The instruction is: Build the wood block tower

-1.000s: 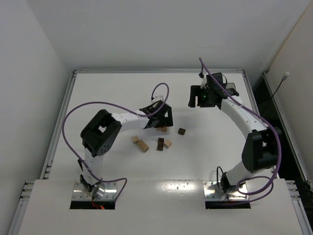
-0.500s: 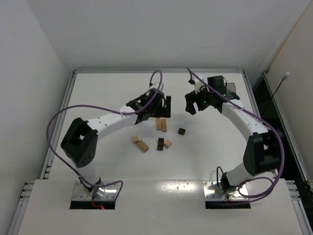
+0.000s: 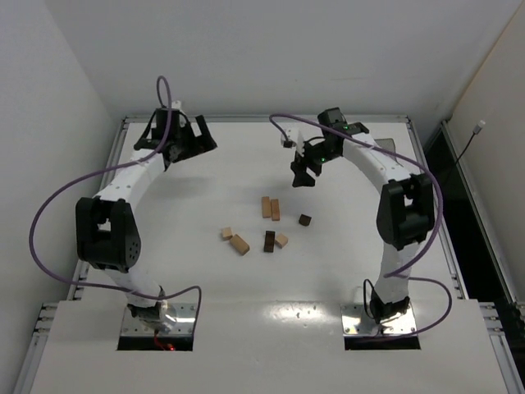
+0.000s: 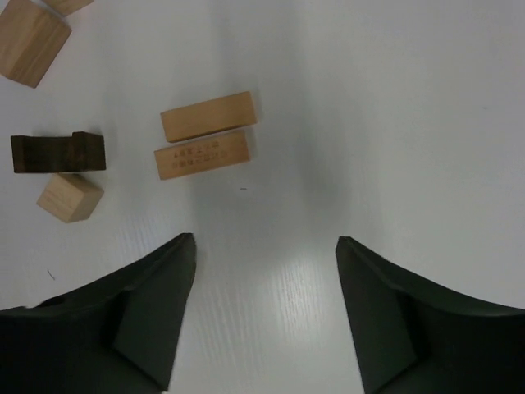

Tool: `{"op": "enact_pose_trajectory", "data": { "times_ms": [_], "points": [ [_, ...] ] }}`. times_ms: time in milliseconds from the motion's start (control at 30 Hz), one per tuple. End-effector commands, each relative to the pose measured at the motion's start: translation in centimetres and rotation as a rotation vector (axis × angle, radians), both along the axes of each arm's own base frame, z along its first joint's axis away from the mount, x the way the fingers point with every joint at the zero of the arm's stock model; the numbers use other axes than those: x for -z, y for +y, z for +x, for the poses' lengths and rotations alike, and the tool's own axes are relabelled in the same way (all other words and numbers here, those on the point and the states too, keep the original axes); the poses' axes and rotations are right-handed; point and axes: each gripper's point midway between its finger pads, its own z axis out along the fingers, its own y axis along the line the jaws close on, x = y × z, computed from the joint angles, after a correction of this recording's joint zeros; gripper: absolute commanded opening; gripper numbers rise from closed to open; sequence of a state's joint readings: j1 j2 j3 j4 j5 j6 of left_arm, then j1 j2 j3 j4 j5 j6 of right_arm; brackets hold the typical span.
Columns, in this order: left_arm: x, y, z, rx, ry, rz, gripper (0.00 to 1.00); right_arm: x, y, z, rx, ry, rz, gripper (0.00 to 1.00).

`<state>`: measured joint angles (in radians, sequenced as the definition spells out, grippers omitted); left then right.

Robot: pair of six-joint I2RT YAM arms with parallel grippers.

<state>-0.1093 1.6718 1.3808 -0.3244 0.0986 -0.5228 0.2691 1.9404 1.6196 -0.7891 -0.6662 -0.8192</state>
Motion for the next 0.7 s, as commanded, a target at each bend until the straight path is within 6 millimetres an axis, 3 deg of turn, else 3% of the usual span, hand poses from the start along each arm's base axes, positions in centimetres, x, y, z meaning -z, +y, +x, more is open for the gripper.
{"op": "enact_pose_trajectory", "data": {
  "times_ms": [0, 67, 100, 133, 200, 233, 300, 400, 567, 600, 667],
  "points": [
    [4.9, -5.2, -3.3, 0.216, 0.142, -0.052, 0.86, 0.8, 1.0, -1.6, -0.057, 0.081, 0.023, 0.61],
    [6.4, -7.3, -4.3, 0.265, 0.163, -0.029, 0.69, 0.9, 0.9, -0.4, 0.048, 0.072, 0.027, 0.57],
    [7.2, -8.1, -4.8, 0.286, 0.182, -0.026, 0.52, 2.0, 0.5, -0.8, 0.088, 0.094, 0.016, 0.51],
    [7.7, -9.5, -5.4, 0.31, 0.192, -0.009, 0.42, 1.7, 0.6, 0.4, 0.13, 0.037, 0.031, 0.48],
    [8.9, -10.6, -5.9, 0.333, 0.218, 0.004, 0.27, 2.1, -0.3, 0.0, 0.241, 0.052, 0.022, 0.4],
    [10.1, -10.9, -5.6, 0.329, 0.238, 0.024, 0.11, 2.1, -0.6, 0.2, 0.284, 0.042, 0.021, 0.38],
    [11.1, -11.8, -5.0, 0.349, 0.249, 0.043, 0.0, 2.3, -1.3, 0.5, 0.379, 0.05, 0.015, 0.36],
    [12.9, -12.8, -4.0, 0.379, 0.288, 0.057, 0.0, 2.6, -2.3, 0.1, 0.475, 0.089, 0.009, 0.28],
    [14.0, -15.4, -2.9, 0.474, 0.287, 0.066, 0.0, 2.4, -3.2, -0.9, 0.543, 0.103, 0.022, 0.31],
    [15.0, -16.0, -3.2, 0.501, 0.304, 0.084, 0.0, 2.3, -3.2, -1.1, 0.543, 0.1, 0.024, 0.31],
    [14.8, -17.0, -2.7, 0.533, 0.291, 0.09, 0.0, 2.2, -3.1, -1.2, 0.544, 0.111, 0.033, 0.31]
  ]
}}
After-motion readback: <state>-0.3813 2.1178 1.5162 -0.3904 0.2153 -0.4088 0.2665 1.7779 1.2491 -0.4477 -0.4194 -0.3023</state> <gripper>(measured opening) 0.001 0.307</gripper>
